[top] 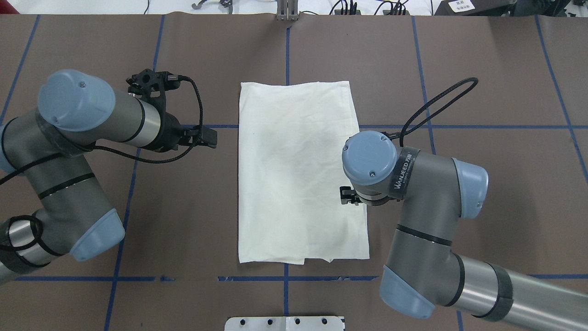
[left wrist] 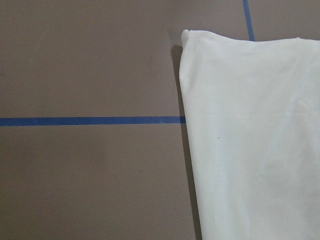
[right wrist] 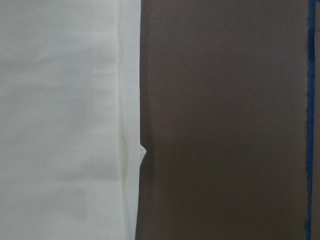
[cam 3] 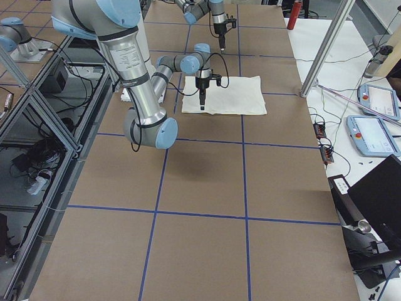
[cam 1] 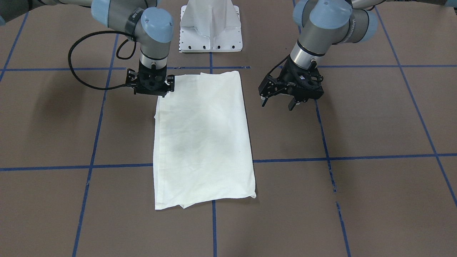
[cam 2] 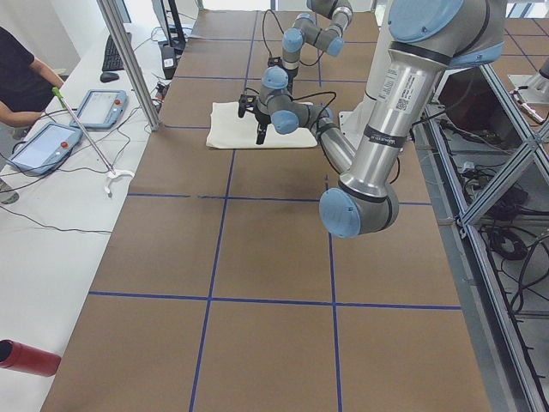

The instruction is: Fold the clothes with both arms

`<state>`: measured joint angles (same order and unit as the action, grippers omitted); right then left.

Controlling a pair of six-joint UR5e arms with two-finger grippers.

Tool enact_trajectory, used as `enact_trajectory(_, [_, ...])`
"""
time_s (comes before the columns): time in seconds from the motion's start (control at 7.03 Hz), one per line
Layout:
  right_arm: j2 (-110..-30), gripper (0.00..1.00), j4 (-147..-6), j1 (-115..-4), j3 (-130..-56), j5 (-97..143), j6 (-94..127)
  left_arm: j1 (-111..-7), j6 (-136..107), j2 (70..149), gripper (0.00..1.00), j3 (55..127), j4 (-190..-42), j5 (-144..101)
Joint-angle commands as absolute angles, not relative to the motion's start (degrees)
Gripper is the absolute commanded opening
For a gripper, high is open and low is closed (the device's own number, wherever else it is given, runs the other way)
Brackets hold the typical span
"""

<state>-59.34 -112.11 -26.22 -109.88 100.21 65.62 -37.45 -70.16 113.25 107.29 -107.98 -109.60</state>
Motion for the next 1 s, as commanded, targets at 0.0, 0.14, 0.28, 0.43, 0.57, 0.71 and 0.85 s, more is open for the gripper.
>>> enact_trajectory(0.0, [-59.94, 1.0, -111.97, -26.98, -117.75, 102.48, 66.18, -27.92, -89.27, 113.2, 1.0, 106.53, -111.85, -108.91])
enact_trajectory(0.14, [-60.9, 1.0, -112.06, -27.16, -120.64, 102.74, 66.44, -22.38, -99.48, 114.16, 1.0, 106.96, -111.62, -106.03])
enact_trajectory(0.28, [-62.56, 1.0, -111.97, -27.25, -122.67, 104.4, 66.45, -18.32, -104.63, 114.87, 1.0, 106.88, -110.84, -102.86])
enact_trajectory(0.43, [-62.49, 1.0, -111.89, -27.16, -122.87, 104.5, 66.53, -16.98, -106.42, 115.48, 1.0, 107.05, -107.09, -101.18])
enact_trajectory(0.57, [-62.49, 1.0, -111.88, -27.16, -122.87, 104.41, 66.71, -14.96, -107.39, 116.18, 0.99, 106.79, -103.74, -98.81])
enact_trajectory(0.71, [-62.58, 1.0, -111.88, -27.16, -122.78, 104.41, 66.62, -13.64, -108.71, 116.8, 0.94, 106.7, -101.88, -97.22])
enact_trajectory(0.85, [-62.58, 1.0, -111.88, -27.16, -122.87, 104.41, 66.71, -13.54, -108.81, 116.98, 0.9, 106.61, -101.08, -97.12])
